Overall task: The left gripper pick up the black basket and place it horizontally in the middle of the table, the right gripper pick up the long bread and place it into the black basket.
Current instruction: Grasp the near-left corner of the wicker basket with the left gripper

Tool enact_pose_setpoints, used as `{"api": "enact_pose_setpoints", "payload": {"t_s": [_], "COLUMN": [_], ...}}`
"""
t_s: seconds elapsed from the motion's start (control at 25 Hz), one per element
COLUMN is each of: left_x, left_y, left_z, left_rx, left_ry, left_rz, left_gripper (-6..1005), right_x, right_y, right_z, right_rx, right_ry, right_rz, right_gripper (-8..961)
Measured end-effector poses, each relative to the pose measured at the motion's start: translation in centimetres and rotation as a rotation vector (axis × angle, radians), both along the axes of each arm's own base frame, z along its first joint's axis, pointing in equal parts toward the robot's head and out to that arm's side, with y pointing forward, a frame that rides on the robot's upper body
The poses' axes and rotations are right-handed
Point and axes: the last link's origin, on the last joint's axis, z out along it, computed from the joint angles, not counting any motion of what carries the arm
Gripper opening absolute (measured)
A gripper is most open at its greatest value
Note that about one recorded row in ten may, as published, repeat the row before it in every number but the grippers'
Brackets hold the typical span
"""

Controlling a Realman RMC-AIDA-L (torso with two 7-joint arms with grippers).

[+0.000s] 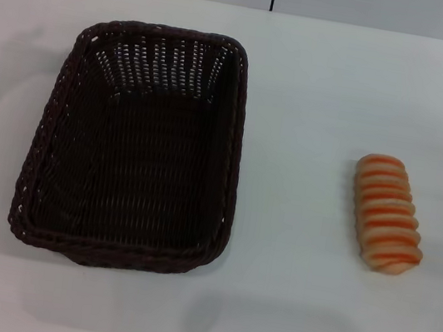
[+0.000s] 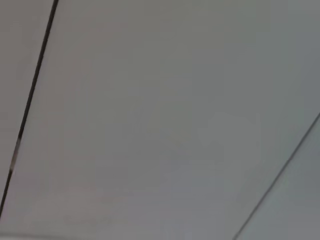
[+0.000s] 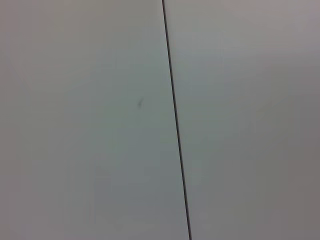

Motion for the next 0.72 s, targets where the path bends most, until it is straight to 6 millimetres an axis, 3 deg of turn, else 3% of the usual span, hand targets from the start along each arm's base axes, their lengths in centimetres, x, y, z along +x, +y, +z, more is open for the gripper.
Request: {"api": "enact_pose_setpoints", "payload": {"t_s": [0.08, 0.32, 0.72], "left_x": [1.2, 2.3, 4.2], "left_y": [-0.4, -0.6, 0.4], "left_z": [0.2, -0.4, -3.5], "left_rx": [-0.056, -0.129, -0.301], "left_ry": [0.051, 0.147, 0.327], "left_rz": [0.055, 0.131, 0.222], "left_gripper": [830, 828, 826], "right_x": [0.0, 0.0, -0.2], "right_y": [0.0, 0.0, 0.3], "right_z": [0.0, 0.0, -0.1], "right_rx": [0.0, -0.002, -0.005], "right_ry": [0.001, 0.001, 0.001], "right_rz": [0.0, 0.0, 0.004], "right_gripper": [776, 776, 776]}}
